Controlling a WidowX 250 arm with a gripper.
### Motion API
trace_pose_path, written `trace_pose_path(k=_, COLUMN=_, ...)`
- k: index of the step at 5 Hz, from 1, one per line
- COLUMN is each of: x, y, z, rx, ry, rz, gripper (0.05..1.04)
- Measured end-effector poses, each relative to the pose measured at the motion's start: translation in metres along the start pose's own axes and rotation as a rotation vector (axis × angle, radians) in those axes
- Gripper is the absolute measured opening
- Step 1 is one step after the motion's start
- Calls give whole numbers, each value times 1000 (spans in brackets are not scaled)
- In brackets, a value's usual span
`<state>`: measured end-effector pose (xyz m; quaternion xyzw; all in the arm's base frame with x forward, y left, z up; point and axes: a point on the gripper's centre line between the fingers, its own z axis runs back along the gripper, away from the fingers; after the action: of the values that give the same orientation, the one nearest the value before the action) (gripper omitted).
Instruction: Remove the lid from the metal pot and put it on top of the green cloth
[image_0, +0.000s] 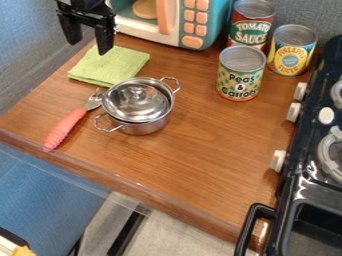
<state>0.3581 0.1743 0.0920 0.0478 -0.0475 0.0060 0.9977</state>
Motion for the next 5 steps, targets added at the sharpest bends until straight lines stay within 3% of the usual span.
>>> trace_pose_path(k=1, x=-5, y=-6, z=-16, rx=-25, ry=37, rz=-4, gripper=999)
trace_pose_path(k=3, x=-15, y=-68, z=-2, rx=-109, ry=-4, rz=-134, gripper=999)
trace_pose_path(k=4, x=-24, y=-81, z=-12, rx=-148, ry=16, rz=-151, gripper=998)
trace_pose_path(k=5, x=-25, y=-102, z=-9, rx=-158, ry=8, rz=-199, gripper=998)
